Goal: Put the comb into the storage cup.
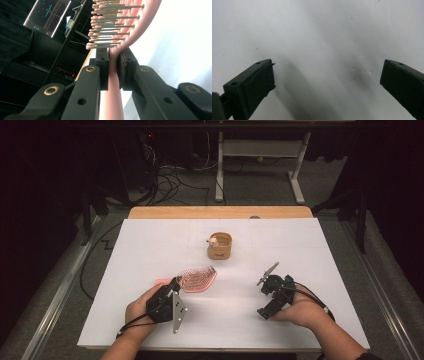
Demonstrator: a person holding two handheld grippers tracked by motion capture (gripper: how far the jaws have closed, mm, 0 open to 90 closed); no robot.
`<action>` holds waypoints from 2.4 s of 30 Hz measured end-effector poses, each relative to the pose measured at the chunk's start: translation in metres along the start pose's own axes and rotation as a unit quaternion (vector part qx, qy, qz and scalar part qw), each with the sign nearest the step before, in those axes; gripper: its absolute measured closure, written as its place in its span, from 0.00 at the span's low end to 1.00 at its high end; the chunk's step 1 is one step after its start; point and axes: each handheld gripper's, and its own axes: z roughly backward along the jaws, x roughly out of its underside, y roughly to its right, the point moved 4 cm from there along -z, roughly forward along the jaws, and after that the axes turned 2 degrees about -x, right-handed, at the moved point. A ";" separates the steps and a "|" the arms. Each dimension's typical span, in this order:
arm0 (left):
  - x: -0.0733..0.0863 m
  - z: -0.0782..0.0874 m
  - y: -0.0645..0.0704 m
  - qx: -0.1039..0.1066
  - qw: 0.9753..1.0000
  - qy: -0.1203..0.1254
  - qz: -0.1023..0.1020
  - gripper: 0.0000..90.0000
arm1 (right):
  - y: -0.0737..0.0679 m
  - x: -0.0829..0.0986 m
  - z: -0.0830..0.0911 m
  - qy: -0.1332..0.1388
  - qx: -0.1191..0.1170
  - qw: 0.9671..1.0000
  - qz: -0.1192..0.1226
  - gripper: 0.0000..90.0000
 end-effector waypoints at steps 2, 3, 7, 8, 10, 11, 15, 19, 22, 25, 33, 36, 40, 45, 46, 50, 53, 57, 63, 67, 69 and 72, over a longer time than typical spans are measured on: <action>0.000 0.000 -0.001 0.004 1.000 -0.002 0.011 0.90 | 0.001 0.001 -0.001 0.009 0.000 1.000 -0.006 0.00; 0.000 0.000 -0.002 0.005 1.000 -0.002 0.018 0.90 | 0.000 0.002 -0.002 0.013 0.000 1.000 -0.008 0.00; 0.001 0.000 -0.006 0.012 0.999 -0.002 0.038 0.90 | 0.000 0.002 -0.002 0.041 -0.001 0.999 -0.014 0.00; 0.001 0.000 -0.006 0.015 0.999 -0.002 0.043 0.90 | 0.000 0.002 -0.003 0.049 0.000 0.999 -0.016 0.00; 0.001 -0.001 -0.007 0.018 0.999 -0.003 0.048 0.90 | 0.001 0.003 -0.004 0.061 -0.001 0.998 -0.022 0.00; 0.001 -0.001 -0.007 0.021 0.999 -0.004 0.049 0.90 | 0.001 0.003 -0.004 0.069 -0.001 0.997 -0.025 0.00; 0.001 -0.001 -0.008 0.027 0.998 -0.004 0.061 0.90 | 0.003 0.004 -0.005 0.106 -0.006 0.994 -0.041 0.00; 0.002 -0.001 -0.010 0.032 0.997 -0.004 0.072 0.90 | 0.004 0.004 -0.004 0.145 -0.004 0.988 -0.050 0.00; 0.003 -0.002 -0.010 0.037 0.996 -0.003 0.083 0.90 | 0.005 0.004 -0.003 0.176 -0.004 0.982 -0.063 0.00; 0.004 -0.002 -0.012 0.044 0.994 -0.003 0.100 0.90 | 0.006 0.005 -0.003 0.200 -0.004 0.977 -0.077 0.00; 0.006 -0.002 -0.017 0.062 0.989 0.000 0.135 0.90 | 0.011 0.010 -0.003 0.275 -0.008 0.955 -0.114 0.00; 0.007 -0.002 -0.019 0.067 0.987 0.002 0.148 0.90 | 0.010 0.011 -0.004 0.307 -0.008 0.944 -0.122 0.00; 0.007 -0.001 -0.021 0.076 0.983 0.006 0.168 0.90 | 0.006 0.011 -0.003 0.339 -0.011 0.932 -0.127 0.00; 0.008 -0.001 -0.023 0.088 0.978 0.011 0.190 0.90 | 0.004 0.014 0.000 0.374 -0.013 0.918 -0.133 0.00; 0.008 -0.001 -0.023 0.090 0.977 0.011 0.193 0.90 | 0.003 0.015 0.000 0.380 -0.013 0.915 -0.135 0.00; 0.009 0.001 -0.025 0.097 0.973 0.015 0.208 0.90 | 0.003 0.019 0.000 0.398 -0.003 0.907 -0.134 0.00; 0.009 0.002 -0.027 0.102 0.970 0.021 0.220 0.90 | 0.003 0.022 0.003 0.412 0.005 0.901 -0.134 0.00; 0.009 0.003 -0.028 0.109 0.964 0.028 0.241 0.90 | 0.003 0.025 0.005 0.425 0.009 0.895 -0.136 0.00; 0.007 0.004 -0.029 0.126 0.954 0.038 0.268 0.90 | 0.001 0.028 0.005 0.430 0.009 0.893 -0.135 0.00; 0.008 0.005 -0.031 0.140 0.945 0.044 0.292 0.90 | 0.000 0.029 0.005 0.432 0.011 0.892 -0.131 0.00; 0.009 0.006 -0.031 0.145 0.940 0.048 0.305 0.90 | 0.000 0.029 0.006 0.434 0.017 0.891 -0.129 0.00; 0.009 0.007 -0.033 0.150 0.932 0.055 0.325 0.90 | -0.001 0.030 0.008 0.439 0.019 0.889 -0.130 0.00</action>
